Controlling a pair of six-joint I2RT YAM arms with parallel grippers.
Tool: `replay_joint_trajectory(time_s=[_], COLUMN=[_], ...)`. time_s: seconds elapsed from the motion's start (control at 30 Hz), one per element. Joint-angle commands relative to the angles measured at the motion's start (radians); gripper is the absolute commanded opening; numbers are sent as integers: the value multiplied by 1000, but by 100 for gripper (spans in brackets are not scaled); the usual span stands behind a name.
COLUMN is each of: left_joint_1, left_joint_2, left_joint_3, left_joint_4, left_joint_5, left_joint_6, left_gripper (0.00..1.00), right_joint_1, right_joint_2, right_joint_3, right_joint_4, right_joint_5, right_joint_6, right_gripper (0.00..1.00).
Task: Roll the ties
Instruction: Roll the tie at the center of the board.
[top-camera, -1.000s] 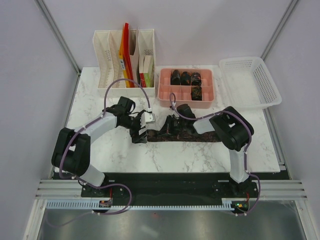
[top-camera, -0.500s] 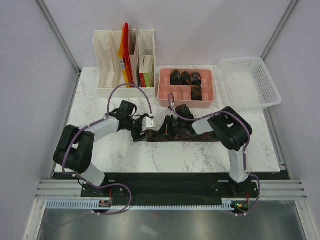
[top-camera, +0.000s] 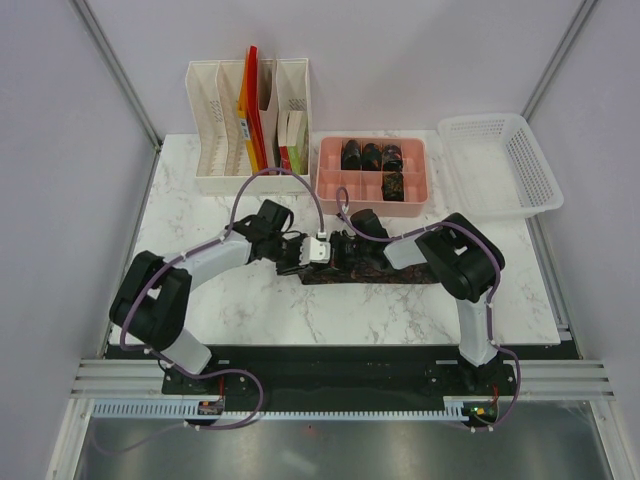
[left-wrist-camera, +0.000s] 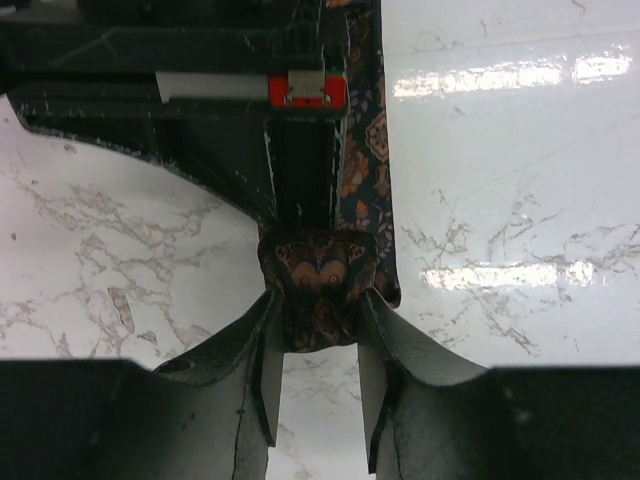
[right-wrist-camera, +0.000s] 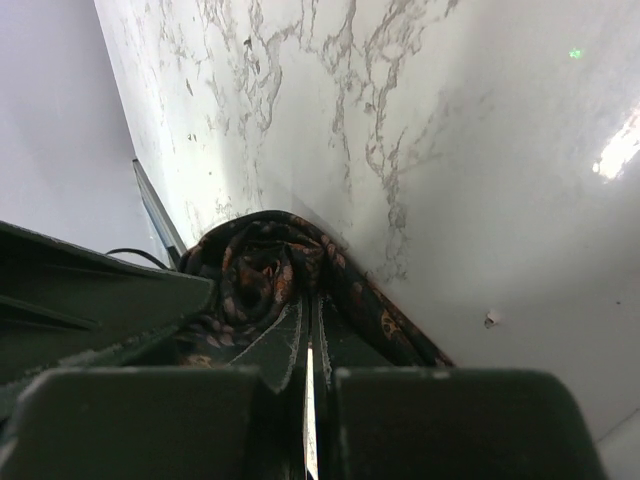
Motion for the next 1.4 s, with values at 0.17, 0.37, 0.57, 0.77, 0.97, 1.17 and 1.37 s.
replay_joint_trajectory(time_s=[0.17,0.37,0.57,0.77,0.97,1.17,1.37], left_joint_1=[-70,-82,-84,-84,-85,-85,-85], left_joint_2=[150,184,213,227,244,251,254], left_joint_3=[141,152,148,151,171,188,194], left_joint_4=[-98,-146,-181,-195,-204,-212,-216], left_joint_5=[-55,-108,-151,-176,-179,-171,-171], left_joint_6=[-91,-94,-98,-98,-94,-91,-85], left_gripper=[41,44,41,38,37,37,37], right_joint_1=[18,12,-21,-55,-72,-87,-84], right_joint_2=[2,-23,-67,-118,-184,-234,-238], right_joint_3=[-26,-37,-30,-24,-23,-47,-67], right_joint_4=[-63,-34,-103,-167,-195,-199,-135], right_joint_5=[51,19,11,-9,-33,-53,-55], right_joint_6=[2,20,-22,-59,-69,-66,-13], right_gripper=[2,6,25,24,27,40,50])
